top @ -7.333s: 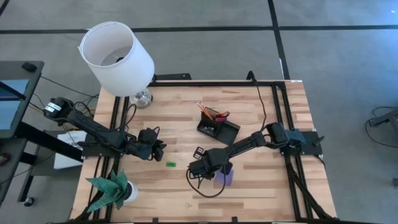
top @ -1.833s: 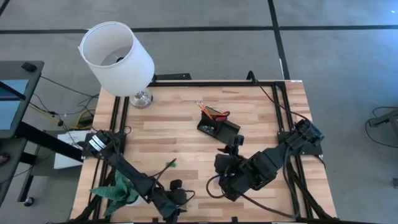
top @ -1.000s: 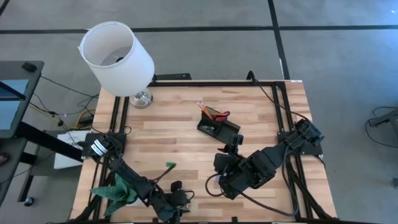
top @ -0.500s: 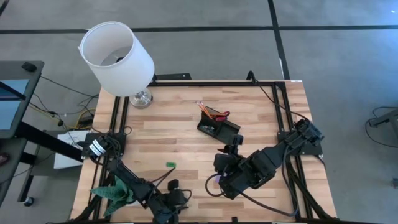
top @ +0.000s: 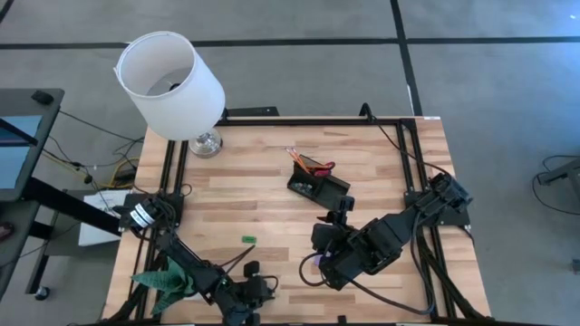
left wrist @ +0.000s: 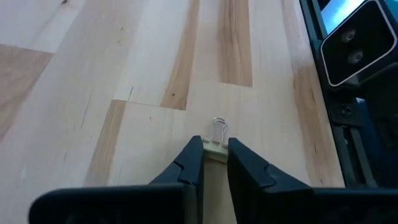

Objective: Pick and place office supplies into organizer
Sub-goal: Put the yellow binder clip into the black desk organizer

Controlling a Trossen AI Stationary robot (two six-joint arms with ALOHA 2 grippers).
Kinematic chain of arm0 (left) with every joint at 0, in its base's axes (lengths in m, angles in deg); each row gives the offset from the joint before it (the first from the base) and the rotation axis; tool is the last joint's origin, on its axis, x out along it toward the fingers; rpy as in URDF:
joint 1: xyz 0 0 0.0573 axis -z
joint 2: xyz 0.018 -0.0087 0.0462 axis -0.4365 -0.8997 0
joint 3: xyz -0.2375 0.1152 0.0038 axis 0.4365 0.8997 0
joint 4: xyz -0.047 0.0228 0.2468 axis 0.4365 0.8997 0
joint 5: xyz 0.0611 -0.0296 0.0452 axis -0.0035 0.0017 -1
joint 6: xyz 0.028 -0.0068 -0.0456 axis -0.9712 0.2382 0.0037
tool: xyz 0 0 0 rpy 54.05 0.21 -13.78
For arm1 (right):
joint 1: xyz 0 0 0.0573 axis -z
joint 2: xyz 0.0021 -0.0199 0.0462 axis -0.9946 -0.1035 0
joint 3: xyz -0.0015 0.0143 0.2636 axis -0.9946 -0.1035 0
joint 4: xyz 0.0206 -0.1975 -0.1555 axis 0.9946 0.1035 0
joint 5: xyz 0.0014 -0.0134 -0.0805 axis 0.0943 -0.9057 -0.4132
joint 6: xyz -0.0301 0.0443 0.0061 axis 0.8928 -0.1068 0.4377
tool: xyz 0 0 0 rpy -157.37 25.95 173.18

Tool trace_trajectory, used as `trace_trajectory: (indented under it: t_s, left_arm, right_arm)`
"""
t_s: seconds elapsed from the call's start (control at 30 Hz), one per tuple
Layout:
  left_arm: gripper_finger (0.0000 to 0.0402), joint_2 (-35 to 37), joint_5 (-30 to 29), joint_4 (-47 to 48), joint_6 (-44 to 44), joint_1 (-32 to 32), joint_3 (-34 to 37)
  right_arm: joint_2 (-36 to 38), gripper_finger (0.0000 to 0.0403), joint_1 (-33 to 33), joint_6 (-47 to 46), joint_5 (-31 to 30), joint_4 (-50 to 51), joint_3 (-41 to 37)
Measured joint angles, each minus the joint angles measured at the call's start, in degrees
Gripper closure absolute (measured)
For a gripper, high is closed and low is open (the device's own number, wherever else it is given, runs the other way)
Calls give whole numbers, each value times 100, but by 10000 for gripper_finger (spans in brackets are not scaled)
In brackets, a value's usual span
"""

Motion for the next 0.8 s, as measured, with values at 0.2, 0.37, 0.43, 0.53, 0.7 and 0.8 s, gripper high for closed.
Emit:
trace_trajectory:
  t_s: [0.2,0.37,0.43,0.53,0.7,0.8]
  left_arm:
    - [365,142,-683,-2,-46,-150,36]
    - [370,643,-1508,741,164,-696,47]
    - [370,827,-1593,854,-83,-1013,35]
    - [366,947,-1414,658,-693,-1612,37]
    - [368,960,-1384,304,-1567,-2535,26]
    - [367,955,-1406,158,-1838,-2993,26]
  right_arm:
    - [0,282,0,1,-2,0,0]
    - [0,282,2,1,-2,0,0]
    - [0,282,2,1,-4,0,0]
    - [0,282,2,1,-4,2,0]
    - [0,282,2,-8,-4,41,0]
    - [0,282,2,-10,-7,144,0]
